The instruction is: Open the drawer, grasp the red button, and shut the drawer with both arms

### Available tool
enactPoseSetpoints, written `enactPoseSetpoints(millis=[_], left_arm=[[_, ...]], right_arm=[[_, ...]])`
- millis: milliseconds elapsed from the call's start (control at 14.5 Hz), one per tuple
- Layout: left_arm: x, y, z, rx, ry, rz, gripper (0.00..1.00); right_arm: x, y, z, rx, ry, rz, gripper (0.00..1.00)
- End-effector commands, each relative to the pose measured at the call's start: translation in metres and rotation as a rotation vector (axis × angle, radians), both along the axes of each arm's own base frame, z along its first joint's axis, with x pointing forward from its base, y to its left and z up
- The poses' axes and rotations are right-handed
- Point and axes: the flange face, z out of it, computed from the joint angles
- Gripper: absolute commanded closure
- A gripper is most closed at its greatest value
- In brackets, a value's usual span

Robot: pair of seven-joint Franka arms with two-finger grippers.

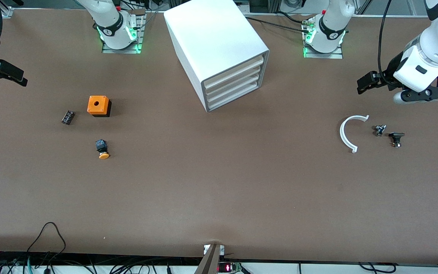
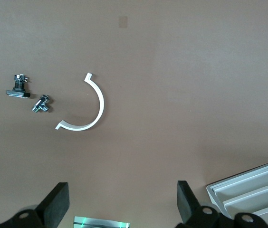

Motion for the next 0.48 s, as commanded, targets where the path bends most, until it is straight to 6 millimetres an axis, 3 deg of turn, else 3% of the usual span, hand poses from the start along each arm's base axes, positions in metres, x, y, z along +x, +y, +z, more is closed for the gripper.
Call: enactPoseSetpoints(millis=[0,207,414], left_arm=[[0.002,0.0,0.007,0.029,0.001,-0.024,0.0],[0.017,-0.001,0.01,0.029,0.001,-0.011,0.0],[0.014,-0.001,0.01,0.031,0.026,-0.013,0.0]], right_arm=[[-0.005,-0.001,0.003,0.012,-0.009,0.011,0.0],[-0.005,-0.003,0.0,0.013,0.0,0.006,0.0],[-0.004,-0.003,0.0,0.012,-0.003,0.006,0.0]])
